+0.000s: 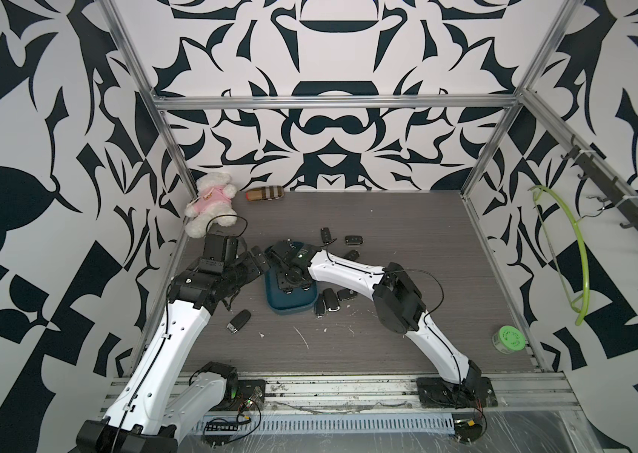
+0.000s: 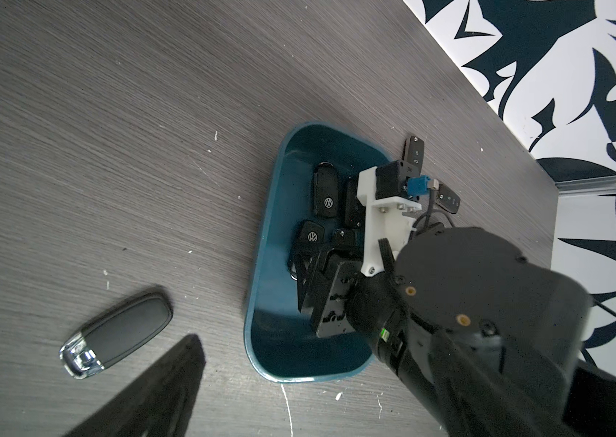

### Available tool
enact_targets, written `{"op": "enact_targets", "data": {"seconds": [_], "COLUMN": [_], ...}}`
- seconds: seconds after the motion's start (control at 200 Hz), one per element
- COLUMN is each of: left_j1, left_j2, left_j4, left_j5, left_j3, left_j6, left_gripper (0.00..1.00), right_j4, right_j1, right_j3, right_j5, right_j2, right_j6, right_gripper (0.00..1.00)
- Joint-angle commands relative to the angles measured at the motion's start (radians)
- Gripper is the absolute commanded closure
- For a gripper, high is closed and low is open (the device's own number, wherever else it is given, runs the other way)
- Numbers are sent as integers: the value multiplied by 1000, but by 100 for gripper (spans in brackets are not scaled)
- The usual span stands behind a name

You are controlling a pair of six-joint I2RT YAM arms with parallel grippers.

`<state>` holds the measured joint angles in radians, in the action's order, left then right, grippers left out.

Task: Place the car key into the storage box
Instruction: Place the car key in the storage box, then pick up the car key from the center of the board.

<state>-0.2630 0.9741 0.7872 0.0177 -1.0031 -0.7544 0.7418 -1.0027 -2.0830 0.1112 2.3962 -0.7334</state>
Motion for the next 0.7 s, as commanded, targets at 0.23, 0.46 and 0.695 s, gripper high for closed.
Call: {"op": "enact_targets", "data": {"seconds": [0.23,0.46,0.695], "left_j1": [-2,-14,-105], "left_j2": [67,132,257], "left_j4": [-118,-250,-305], "left_j5": [-124,-280,-295], "left_j3": [-10,-3,-66], "left_j6": [26,41,61], "left_gripper": [1,1,1], "right_j4": [-28,-22,42], "right_j1": [18,66,111], "right_j3": [175,388,589], "right_j5": [62,165,277], "right_j2": [-295,-463,-633], "right_j6": [-46,-100,-203], "right_gripper": [21,10,0]}}
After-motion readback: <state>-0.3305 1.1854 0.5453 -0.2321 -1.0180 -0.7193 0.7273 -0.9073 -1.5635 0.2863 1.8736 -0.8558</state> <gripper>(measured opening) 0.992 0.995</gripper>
